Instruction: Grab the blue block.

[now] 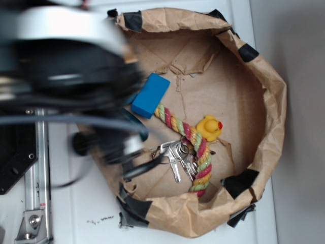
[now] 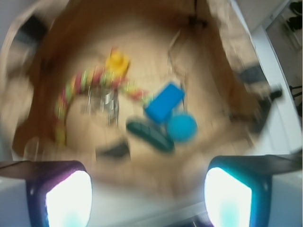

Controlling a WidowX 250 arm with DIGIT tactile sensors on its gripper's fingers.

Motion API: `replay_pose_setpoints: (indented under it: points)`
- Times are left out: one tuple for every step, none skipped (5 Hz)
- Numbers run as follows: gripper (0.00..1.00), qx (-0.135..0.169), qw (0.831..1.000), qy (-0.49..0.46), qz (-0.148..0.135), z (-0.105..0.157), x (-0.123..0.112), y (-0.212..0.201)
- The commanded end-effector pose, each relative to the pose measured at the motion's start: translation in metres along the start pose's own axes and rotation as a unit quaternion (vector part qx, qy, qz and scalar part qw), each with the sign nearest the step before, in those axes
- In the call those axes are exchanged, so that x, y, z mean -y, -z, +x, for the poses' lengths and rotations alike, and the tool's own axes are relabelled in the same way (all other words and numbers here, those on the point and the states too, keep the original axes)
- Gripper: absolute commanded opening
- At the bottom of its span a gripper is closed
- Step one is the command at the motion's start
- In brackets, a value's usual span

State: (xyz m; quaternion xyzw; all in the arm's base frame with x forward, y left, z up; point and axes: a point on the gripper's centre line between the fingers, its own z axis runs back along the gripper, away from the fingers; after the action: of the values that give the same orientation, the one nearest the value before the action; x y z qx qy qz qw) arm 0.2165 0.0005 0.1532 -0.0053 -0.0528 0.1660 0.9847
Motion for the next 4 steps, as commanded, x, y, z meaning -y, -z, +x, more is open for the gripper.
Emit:
replay_pose_setpoints:
  points:
    - [1.0,0.003,0.99,-0.142,0.002,0.09,-0.014,0.067]
    - [1.0,-0.042,0.979,-0.196,0.024,0.086,-0.038,0.096]
    - [1.0,-0.09,0.975,-0.2,0.038,0.065,-0.057,0.113]
    - [1.0,-0.14,0.975,-0.168,0.031,0.027,-0.054,0.129]
